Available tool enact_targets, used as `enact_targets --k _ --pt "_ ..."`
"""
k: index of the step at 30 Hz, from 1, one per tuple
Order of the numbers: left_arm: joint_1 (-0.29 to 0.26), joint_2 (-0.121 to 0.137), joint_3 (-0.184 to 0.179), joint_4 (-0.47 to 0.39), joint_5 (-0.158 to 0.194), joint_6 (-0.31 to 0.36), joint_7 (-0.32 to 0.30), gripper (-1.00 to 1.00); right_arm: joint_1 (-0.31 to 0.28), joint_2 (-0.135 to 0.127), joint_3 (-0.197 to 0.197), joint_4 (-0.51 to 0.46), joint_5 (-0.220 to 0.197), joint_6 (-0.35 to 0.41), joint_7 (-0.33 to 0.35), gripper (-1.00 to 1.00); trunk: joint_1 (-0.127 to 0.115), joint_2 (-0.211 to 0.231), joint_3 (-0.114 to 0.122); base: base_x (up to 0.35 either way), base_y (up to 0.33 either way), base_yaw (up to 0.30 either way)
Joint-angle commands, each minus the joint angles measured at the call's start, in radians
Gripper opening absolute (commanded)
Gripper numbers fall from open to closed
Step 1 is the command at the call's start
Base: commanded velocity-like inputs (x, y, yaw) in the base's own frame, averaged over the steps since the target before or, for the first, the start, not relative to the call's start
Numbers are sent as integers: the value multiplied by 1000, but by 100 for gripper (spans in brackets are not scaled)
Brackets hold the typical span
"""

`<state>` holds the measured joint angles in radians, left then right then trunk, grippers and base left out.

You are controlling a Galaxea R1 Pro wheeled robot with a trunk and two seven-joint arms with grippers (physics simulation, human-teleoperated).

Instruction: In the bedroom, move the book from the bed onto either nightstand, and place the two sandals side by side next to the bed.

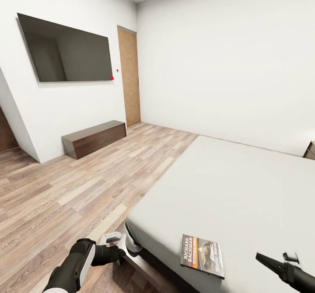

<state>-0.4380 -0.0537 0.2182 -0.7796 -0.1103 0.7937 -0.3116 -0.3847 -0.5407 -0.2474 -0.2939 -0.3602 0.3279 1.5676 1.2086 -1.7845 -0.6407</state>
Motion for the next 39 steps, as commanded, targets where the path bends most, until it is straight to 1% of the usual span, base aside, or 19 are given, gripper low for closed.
enact_targets --k 1,11,18,24,25,28,29,30,31,32,34,35,37,38,39 --pt "-1 -1 6 -1 -11 4 -9 100 -1 2 1 5 -1 10 3 100 0 -1 -1 0 0 0" --pt "-1 -1 6 -1 -11 4 -9 100 0 11 5 58 5 8 3 100 0 -1 -1 0 0 0" --pt "-1 -1 6 -1 -11 4 -9 100 0 12 6 64 12 8 3 100 0 -1 -1 0 0 0" --pt "-1 -1 6 -1 -11 4 -9 100 0 25 6 72 13 8 3 100 0 -1 -1 0 0 0" --pt "-1 -1 6 -2 -11 4 -9 100 0 31 7 82 13 8 3 100 0 -1 -1 0 0 0" --pt "-1 -1 6 -1 -11 4 -9 100 0 60 7 107 15 8 3 100 0 -1 -1 0 0 0" --pt "-1 -1 6 -1 -11 4 -9 100 0 77 7 116 19 8 3 100 0 -1 -1 0 0 0" --pt "-1 -1 6 -1 -11 4 -9 100 0 85 7 120 23 8 3 100 0 -1 -1 0 0 0" --pt "-1 -1 6 -1 -11 4 -9 100 0 101 7 124 35 8 3 100 0 -1 -1 0 0 0" --pt "-1 -1 6 -1 -11 4 -9 100 0 108 7 126 43 8 3 100 0 -1 -1 0 0 0" --pt "-1 -1 6 -1 -11 4 -9 100 0 121 7 129 63 8 3 100 0 -1 -1 0 0 0" --pt "-1 -1 6 -1 -11 4 -9 100 0 130 7 130 85 8 3 100 0 -1 -1 0 0 0" --pt "-1 -1 6 -1 -11 4 -9 100 0 138 7 132 107 8 3 100 0 -1 -1 0 0 0" --pt "-1 -1 6 -1 -11 4 -9 100 0 146 7 134 126 9 3 100 0 -1 -1 0 0 0" --pt "-1 -1 6 -1 -11 4 -9 100 0 151 7 135 134 8 3 100 0 -1 -1 0 0 0"
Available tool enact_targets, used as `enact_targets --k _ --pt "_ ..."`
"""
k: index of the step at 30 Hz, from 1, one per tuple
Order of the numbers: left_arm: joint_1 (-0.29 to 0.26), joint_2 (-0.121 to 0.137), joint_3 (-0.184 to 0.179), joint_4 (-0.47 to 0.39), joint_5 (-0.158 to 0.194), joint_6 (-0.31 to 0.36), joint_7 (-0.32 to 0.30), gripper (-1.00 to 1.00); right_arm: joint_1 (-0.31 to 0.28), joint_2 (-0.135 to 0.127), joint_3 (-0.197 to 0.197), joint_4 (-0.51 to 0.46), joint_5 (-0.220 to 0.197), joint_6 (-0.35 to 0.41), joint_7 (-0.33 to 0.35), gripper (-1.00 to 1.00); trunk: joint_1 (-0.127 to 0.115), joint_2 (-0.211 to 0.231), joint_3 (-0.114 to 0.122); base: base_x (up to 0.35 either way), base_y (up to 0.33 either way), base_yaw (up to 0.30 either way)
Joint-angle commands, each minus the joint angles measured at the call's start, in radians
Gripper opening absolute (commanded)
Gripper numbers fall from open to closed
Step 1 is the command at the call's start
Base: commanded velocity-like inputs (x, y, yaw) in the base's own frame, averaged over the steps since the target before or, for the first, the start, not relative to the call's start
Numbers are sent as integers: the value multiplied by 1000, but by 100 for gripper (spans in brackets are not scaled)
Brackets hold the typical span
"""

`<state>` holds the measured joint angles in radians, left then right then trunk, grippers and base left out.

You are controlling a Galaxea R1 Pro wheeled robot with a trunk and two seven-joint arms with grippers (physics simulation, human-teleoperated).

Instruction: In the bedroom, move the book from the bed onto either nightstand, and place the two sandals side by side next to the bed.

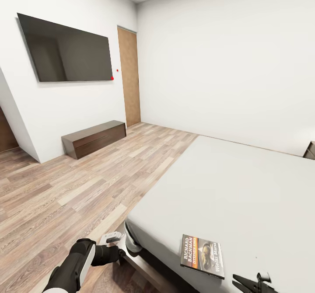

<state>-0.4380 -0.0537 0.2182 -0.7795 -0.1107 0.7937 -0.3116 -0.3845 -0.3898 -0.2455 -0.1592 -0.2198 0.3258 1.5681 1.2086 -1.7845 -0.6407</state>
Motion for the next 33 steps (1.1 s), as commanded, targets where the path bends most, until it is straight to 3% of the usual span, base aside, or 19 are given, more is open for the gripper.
enact_targets --k 1,14,33 --pt "-1 -1 6 -1 -11 4 -9 100 -1 4 4 2 0 11 3 100 0 -1 -1 0 0 0" --pt "-1 -1 6 -1 -11 4 -9 100 -1 27 4 33 26 8 3 100 0 -1 -1 0 0 0" --pt "-1 -1 6 -1 -10 4 -9 100 -1 28 2 33 25 2 3 100 0 -1 -1 0 0 0"
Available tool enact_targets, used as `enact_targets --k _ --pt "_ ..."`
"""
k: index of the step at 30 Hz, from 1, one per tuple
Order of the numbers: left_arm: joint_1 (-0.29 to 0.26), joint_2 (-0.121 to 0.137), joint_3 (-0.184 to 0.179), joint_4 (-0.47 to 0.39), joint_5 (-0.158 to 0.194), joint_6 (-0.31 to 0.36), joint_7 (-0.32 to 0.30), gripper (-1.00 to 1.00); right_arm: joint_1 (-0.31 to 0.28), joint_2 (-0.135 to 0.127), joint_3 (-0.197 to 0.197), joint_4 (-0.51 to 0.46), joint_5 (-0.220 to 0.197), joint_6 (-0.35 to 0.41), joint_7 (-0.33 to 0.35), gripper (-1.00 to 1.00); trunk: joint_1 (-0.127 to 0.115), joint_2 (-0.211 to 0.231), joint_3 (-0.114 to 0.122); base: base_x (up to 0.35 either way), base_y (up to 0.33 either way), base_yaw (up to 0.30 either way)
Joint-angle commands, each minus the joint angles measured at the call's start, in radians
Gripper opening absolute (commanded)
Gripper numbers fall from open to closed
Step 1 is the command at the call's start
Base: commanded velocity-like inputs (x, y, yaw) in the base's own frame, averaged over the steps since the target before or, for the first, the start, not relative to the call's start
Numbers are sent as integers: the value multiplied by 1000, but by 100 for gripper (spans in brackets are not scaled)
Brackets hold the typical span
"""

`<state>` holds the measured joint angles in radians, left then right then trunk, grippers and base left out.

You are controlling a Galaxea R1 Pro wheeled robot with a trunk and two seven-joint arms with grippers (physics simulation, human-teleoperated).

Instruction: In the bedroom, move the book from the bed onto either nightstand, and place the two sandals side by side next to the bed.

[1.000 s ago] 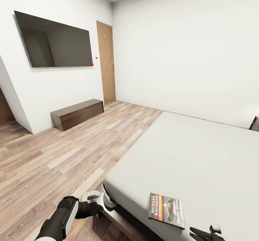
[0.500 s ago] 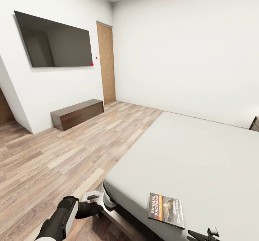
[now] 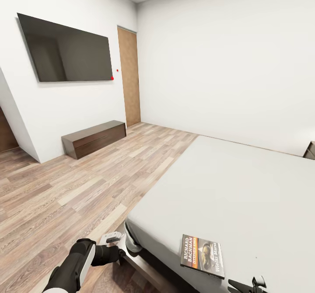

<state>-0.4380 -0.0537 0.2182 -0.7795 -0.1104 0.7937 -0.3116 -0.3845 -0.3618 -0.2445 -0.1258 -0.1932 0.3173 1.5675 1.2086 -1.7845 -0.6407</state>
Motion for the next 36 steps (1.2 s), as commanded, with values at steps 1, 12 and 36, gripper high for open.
enact_targets --k 1,12,36 --pt "-1 -1 6 -1 -11 4 -9 100 0 0 1 0 -2 10 3 100 0 -1 -1 0 0 0" --pt "-1 -2 5 -1 -11 4 -9 100 0 0 1 0 -2 8 3 100 0 -1 -1 0 0 0" --pt "-1 -3 4 -3 -10 5 -9 100 0 1 1 0 -2 6 3 100 15 -29 -14 0 0 0"
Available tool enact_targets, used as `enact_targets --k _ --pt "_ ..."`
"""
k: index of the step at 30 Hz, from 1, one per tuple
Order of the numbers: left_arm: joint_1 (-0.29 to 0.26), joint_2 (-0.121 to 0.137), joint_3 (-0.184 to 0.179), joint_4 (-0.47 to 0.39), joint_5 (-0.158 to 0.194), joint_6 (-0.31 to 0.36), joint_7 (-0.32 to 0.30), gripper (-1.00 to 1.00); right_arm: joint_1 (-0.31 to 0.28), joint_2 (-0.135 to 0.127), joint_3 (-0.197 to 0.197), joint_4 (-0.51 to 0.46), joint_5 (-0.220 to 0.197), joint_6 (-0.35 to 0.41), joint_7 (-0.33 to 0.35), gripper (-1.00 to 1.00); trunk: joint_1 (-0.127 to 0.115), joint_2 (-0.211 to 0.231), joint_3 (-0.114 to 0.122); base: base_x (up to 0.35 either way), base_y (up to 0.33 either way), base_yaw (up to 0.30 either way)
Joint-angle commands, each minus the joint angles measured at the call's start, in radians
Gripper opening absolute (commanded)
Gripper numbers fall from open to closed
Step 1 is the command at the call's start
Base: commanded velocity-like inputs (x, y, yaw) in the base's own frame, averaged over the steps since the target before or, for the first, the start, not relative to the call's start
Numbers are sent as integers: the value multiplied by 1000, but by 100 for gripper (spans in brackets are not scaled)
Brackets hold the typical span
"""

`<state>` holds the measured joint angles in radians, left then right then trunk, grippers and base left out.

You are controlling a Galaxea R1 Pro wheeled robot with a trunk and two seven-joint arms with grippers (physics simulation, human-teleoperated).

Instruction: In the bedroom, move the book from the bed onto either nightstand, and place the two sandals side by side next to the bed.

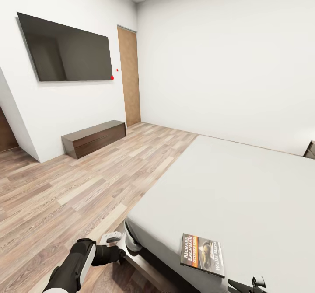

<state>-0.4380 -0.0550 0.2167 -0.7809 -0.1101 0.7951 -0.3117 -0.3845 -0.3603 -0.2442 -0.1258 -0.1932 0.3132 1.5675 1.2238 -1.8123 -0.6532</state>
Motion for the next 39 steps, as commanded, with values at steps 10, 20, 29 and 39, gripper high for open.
enact_targets --k 10,20,29,39 --pt "-1 -2 6 -1 -10 4 -9 100 -1 0 0 1 -1 10 3 100 38 -71 -32 0 0 0" --pt "-1 -2 5 -1 -10 4 -9 100 -1 37 1 0 -1 11 3 100 65 -120 -54 0 0 0" --pt "-1 -2 4 -1 -10 4 -9 100 -1 262 -5 -2 -10 10 -41 100 65 -120 -54 0 0 0" --pt "-1 -3 4 -1 -10 4 -9 100 -1 374 -9 -6 -15 -44 -198 100 65 -120 -54 0 0 0"
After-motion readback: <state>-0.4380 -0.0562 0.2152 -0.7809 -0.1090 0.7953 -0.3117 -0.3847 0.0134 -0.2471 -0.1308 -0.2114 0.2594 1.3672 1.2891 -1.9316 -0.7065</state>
